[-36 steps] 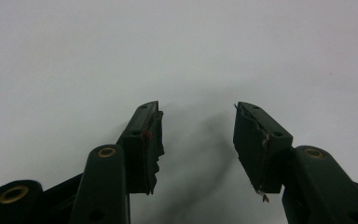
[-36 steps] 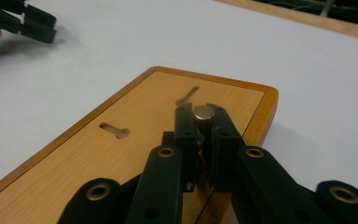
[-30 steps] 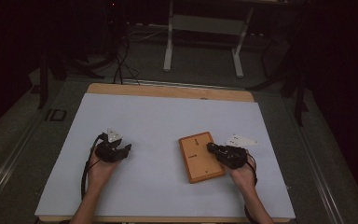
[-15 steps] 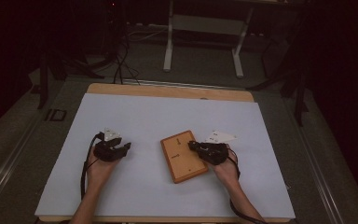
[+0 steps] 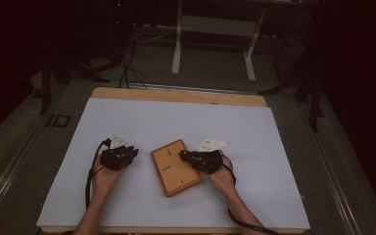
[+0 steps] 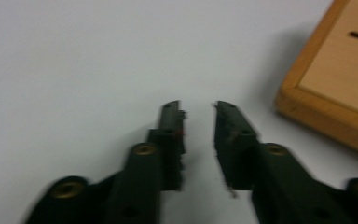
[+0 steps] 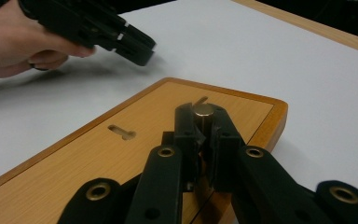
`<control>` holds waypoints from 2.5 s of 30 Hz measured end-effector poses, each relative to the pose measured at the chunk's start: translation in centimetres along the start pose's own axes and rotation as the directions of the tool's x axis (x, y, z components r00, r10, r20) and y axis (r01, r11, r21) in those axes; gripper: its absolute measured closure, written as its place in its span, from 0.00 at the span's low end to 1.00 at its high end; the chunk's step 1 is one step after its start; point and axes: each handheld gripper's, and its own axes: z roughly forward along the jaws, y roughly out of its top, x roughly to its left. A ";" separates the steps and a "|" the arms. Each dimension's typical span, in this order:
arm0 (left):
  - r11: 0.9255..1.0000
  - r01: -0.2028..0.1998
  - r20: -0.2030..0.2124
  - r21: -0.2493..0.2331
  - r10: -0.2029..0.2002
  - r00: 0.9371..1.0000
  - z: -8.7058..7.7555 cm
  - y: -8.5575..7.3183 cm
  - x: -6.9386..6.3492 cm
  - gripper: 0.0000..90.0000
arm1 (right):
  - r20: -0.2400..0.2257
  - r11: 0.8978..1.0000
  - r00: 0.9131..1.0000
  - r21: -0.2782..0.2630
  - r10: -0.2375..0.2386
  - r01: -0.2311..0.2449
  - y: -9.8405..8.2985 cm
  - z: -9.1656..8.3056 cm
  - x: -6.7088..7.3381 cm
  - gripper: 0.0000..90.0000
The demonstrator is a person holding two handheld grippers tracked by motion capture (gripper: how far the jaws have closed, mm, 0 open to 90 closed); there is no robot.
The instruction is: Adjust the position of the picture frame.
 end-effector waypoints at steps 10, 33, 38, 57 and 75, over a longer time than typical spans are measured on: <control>0.998 -0.059 0.084 0.001 0.058 0.995 0.4 0.2 -0.7 1.00 | -0.084 0.999 0.995 -0.008 -0.047 0.046 0.5 1.1 1.1 0.94; 0.992 -0.095 0.156 0.089 0.080 0.984 1.1 0.0 -1.3 1.00 | -0.140 0.993 0.988 0.086 -0.066 0.078 0.8 3.7 0.3 0.94; 0.984 -0.141 0.194 0.106 0.119 0.974 1.1 0.0 -2.5 1.00 | -0.084 0.985 0.995 0.158 -0.059 0.072 0.7 3.4 -1.0 0.94; 0.980 -0.181 0.339 0.083 0.143 0.930 -0.2 -0.4 -4.2 1.00 | -0.021 0.990 0.998 0.124 0.064 -0.061 -0.8 3.7 -2.6 0.93; 0.972 -0.223 0.360 0.068 0.184 0.914 -0.5 -0.5 -4.3 1.00 | -0.088 0.992 0.995 0.123 0.042 -0.031 -0.5 4.2 -3.4 0.93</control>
